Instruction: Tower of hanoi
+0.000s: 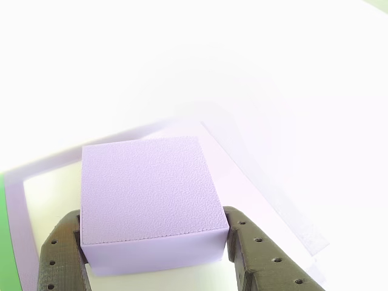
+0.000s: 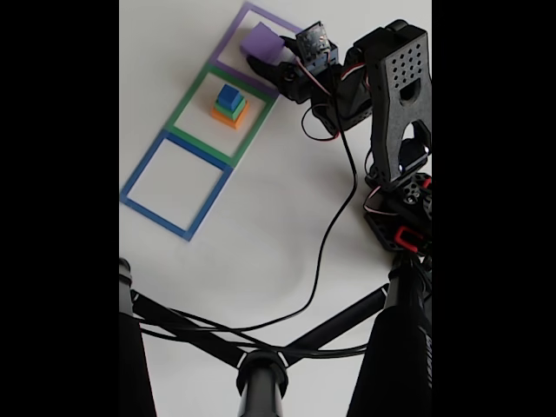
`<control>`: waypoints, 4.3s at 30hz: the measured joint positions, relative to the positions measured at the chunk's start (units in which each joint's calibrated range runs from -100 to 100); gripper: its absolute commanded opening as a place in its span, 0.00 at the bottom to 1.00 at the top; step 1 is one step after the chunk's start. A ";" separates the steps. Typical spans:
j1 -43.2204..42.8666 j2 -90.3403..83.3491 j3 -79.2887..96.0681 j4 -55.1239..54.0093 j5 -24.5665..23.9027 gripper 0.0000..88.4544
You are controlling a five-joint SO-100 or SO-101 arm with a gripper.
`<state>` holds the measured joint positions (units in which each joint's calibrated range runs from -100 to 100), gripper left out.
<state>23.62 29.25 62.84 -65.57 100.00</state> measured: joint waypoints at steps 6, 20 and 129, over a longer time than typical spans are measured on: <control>0.00 0.00 0.00 0.00 0.00 0.20; -0.82 -29.80 3.57 29.70 0.00 0.20; -43.55 -3.71 4.09 -1.28 0.00 0.20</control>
<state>-19.93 25.54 66.93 -66.85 100.00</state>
